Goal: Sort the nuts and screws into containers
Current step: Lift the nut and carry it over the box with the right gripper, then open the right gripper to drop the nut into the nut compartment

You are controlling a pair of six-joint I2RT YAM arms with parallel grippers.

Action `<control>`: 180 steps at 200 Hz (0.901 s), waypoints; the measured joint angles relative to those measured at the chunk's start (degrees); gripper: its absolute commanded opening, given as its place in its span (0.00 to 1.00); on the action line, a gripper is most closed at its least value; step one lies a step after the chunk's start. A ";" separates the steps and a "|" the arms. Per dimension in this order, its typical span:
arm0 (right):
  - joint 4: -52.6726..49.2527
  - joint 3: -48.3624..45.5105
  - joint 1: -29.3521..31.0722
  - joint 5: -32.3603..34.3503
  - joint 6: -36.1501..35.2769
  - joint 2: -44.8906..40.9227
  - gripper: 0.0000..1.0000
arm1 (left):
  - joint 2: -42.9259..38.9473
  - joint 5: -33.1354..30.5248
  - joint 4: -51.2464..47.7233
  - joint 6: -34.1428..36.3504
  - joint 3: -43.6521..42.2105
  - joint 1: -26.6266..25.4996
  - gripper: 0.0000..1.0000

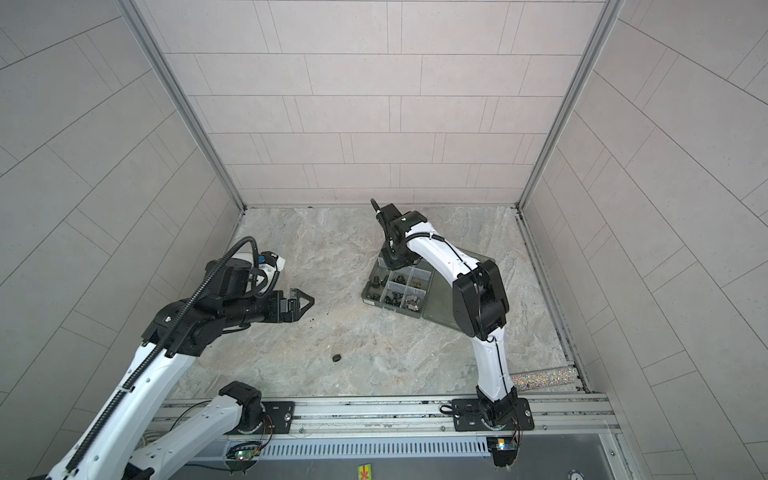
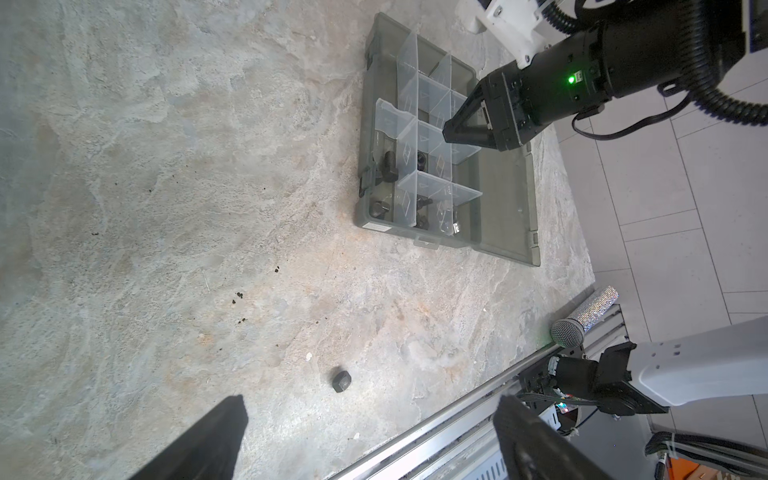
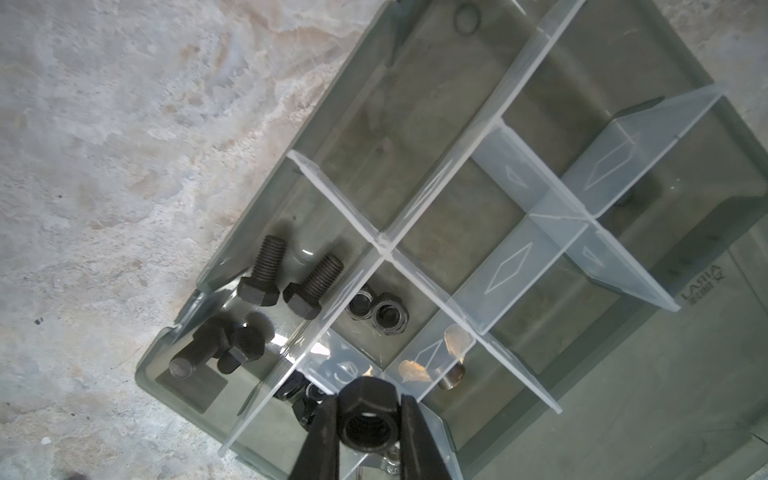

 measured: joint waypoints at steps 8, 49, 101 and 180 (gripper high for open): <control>-0.11 0.17 -0.20 0.00 -0.13 0.68 0.14 | 0.35 0.00 0.13 0.09 0.00 0.00 1.00; -0.48 0.22 -0.96 -0.24 -0.70 2.84 0.14 | 1.11 0.00 0.33 0.48 0.00 0.00 1.00; -0.57 0.22 -2.01 -0.92 -1.22 4.07 0.34 | 1.60 0.00 0.39 0.50 0.00 0.00 1.00; -0.52 -1.95 -0.90 -1.03 -1.46 0.28 0.40 | -0.70 -0.20 -0.52 0.46 -0.02 0.00 1.00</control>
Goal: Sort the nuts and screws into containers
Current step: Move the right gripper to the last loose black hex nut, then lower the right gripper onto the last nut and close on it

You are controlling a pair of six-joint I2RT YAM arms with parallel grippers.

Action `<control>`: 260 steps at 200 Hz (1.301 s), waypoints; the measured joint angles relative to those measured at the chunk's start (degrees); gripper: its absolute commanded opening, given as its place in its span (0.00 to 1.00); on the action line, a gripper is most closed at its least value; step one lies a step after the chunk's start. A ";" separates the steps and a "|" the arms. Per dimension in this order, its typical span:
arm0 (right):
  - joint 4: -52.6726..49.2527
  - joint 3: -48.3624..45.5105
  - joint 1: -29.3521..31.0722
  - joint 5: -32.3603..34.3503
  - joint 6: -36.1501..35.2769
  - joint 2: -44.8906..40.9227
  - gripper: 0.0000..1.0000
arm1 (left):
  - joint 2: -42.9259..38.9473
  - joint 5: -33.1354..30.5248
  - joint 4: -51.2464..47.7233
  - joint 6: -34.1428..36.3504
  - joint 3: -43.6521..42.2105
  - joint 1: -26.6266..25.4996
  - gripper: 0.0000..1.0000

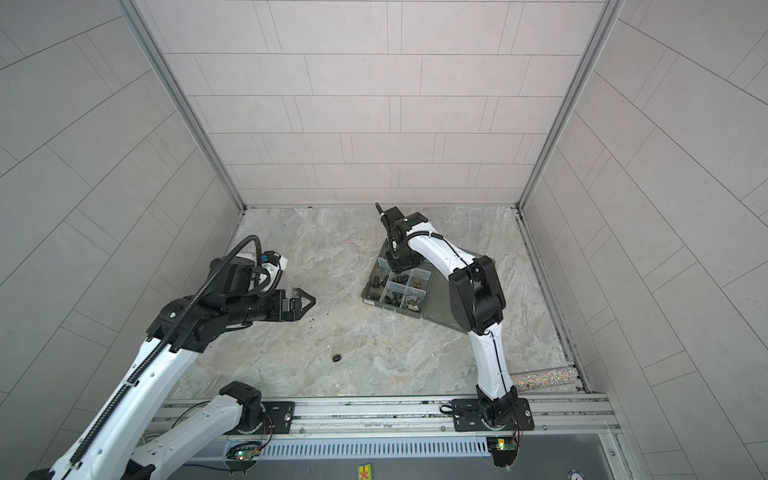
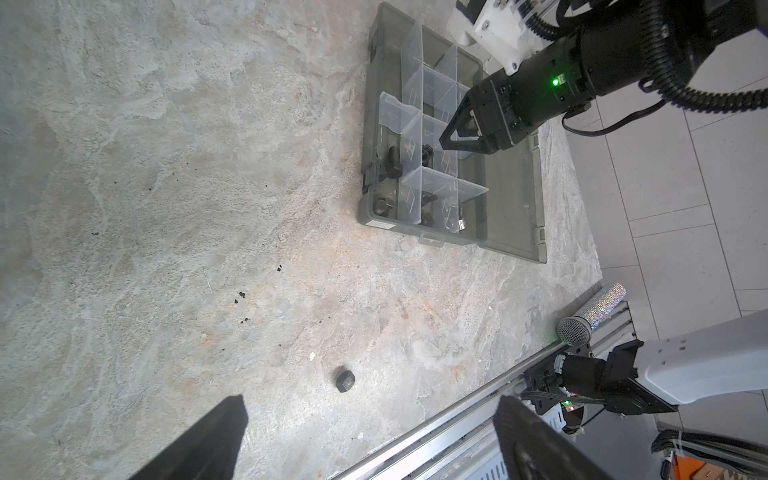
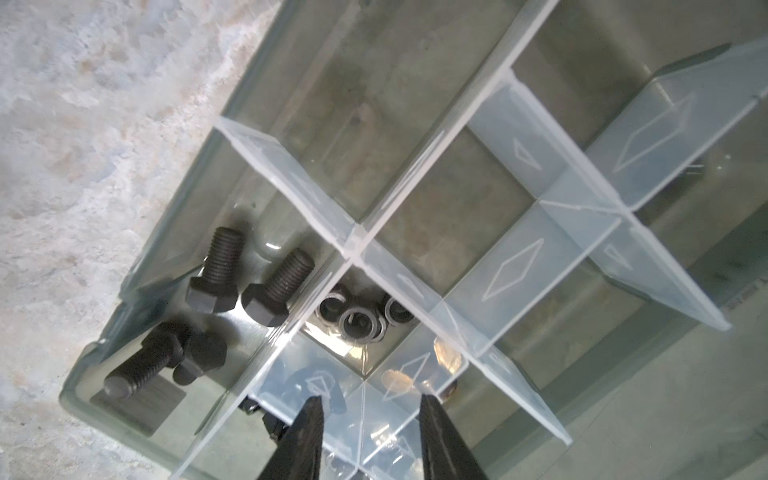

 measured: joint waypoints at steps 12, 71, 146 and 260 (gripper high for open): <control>0.02 -1.79 1.84 0.13 0.39 -2.69 0.40 | -1.84 -0.09 -0.52 -0.04 -0.04 0.00 1.00; 3.26 -10.58 21.22 -0.39 5.55 -10.21 0.39 | -13.38 -1.07 -6.40 -1.68 -2.16 0.00 1.00; 9.60 -19.69 35.69 -1.16 12.68 -10.19 0.40 | -26.14 -1.77 -16.22 -5.25 -2.23 0.00 1.00; 13.92 -18.03 41.38 -0.15 11.23 -2.60 0.41 | -27.45 -2.47 -23.04 -5.99 2.49 0.00 1.00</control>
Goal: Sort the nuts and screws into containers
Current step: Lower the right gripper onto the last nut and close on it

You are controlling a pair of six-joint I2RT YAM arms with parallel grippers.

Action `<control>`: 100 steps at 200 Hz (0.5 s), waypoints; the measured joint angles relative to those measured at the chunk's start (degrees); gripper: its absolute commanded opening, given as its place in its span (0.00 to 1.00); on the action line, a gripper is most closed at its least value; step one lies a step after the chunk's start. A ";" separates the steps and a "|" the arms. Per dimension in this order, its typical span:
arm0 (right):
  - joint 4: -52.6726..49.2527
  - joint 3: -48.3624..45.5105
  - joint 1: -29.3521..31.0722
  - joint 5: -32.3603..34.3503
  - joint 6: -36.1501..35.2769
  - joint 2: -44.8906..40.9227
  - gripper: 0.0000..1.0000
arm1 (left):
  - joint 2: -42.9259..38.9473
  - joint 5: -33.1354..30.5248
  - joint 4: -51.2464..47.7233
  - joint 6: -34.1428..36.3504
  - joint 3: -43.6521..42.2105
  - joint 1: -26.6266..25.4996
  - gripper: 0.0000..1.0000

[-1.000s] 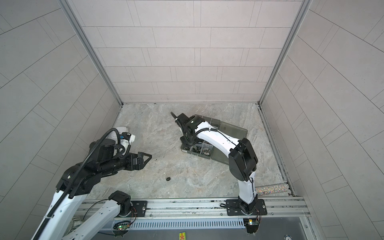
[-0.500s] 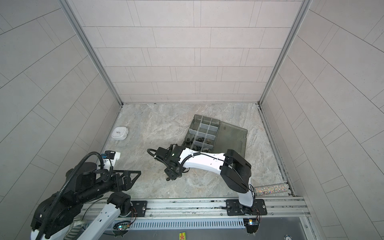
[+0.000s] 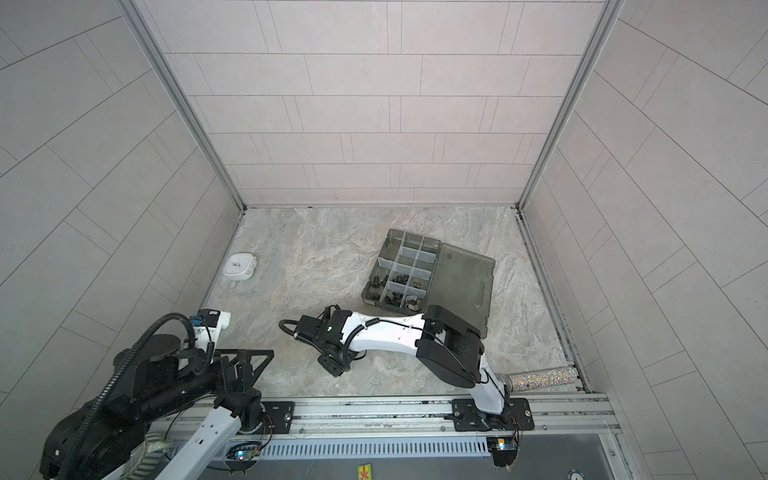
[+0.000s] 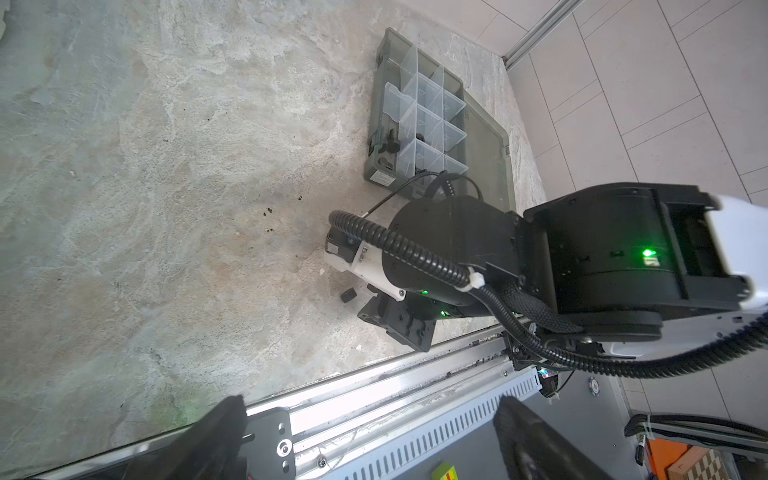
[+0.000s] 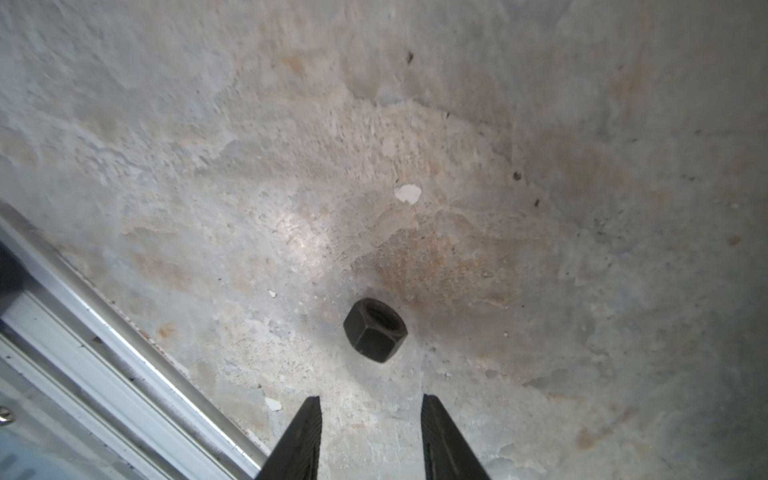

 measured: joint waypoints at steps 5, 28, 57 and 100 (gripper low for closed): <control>-0.15 0.24 -0.02 0.26 -0.24 0.17 0.41 | -0.02 -0.07 -0.07 0.00 0.09 0.00 1.00; -0.76 1.97 -0.02 1.46 -1.49 1.11 0.42 | -0.24 -0.39 -0.35 0.00 0.11 0.00 1.00; -1.01 3.67 -0.07 1.86 -2.75 2.99 0.42 | -0.52 -0.79 -0.72 0.02 0.11 0.00 1.00; -1.70 4.66 -0.55 1.81 -3.63 5.14 0.42 | -0.52 -1.40 -1.33 0.59 0.13 0.00 1.00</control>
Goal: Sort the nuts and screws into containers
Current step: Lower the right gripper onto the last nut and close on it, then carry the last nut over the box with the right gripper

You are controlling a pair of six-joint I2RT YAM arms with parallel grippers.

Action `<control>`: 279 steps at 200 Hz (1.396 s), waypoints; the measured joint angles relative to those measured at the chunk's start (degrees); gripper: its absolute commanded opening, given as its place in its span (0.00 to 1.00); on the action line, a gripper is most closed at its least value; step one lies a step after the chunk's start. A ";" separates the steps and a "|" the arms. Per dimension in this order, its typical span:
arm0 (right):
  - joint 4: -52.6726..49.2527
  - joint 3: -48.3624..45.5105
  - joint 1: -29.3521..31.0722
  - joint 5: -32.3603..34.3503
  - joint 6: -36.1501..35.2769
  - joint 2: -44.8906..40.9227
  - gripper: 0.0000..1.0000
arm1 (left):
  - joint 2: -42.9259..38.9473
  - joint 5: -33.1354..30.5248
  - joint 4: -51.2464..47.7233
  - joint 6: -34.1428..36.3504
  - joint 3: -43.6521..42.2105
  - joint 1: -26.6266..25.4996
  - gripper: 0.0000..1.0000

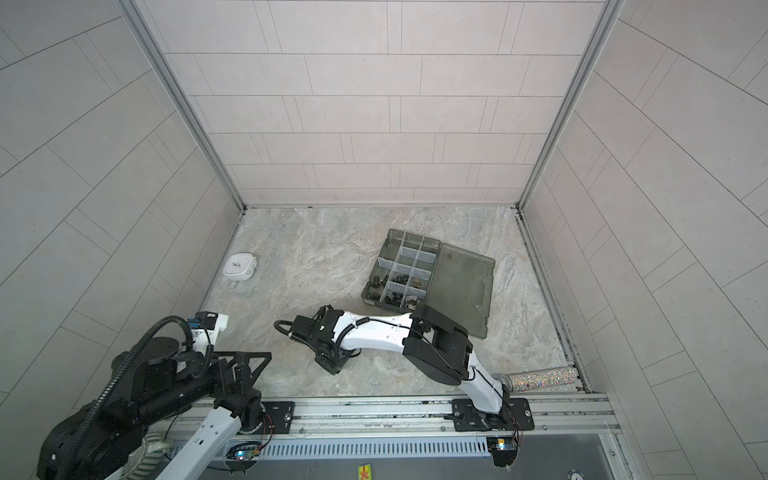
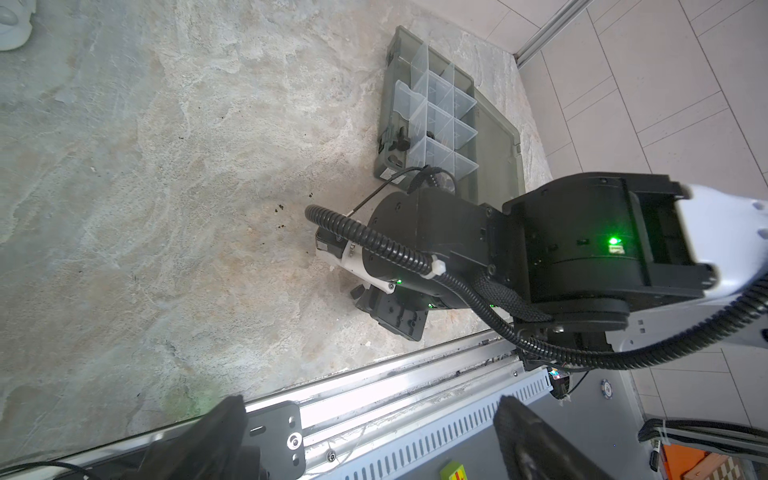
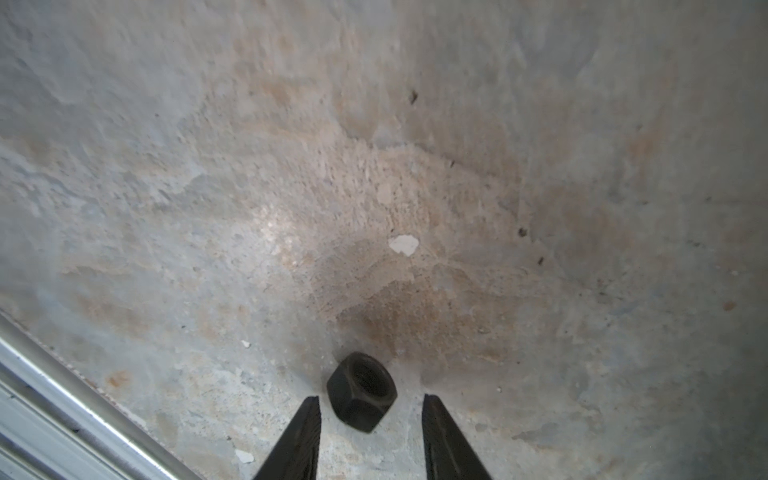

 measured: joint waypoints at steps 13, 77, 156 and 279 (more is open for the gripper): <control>-0.15 0.46 -0.26 -0.02 -0.26 0.44 0.42 | 0.00 -0.15 -0.33 0.28 0.13 0.00 1.00; -0.17 1.70 -2.16 -0.70 -1.22 1.42 0.40 | 0.00 -0.79 -1.60 0.85 0.94 0.00 1.00; -0.15 2.27 -2.69 -2.69 -2.51 1.88 0.13 | 0.00 -1.33 -1.92 0.94 1.05 0.00 1.00; -3.48 3.23 -10.82 -3.65 -2.64 -2.10 0.06 | 4.50 -1.38 0.74 1.81 1.03 0.00 1.00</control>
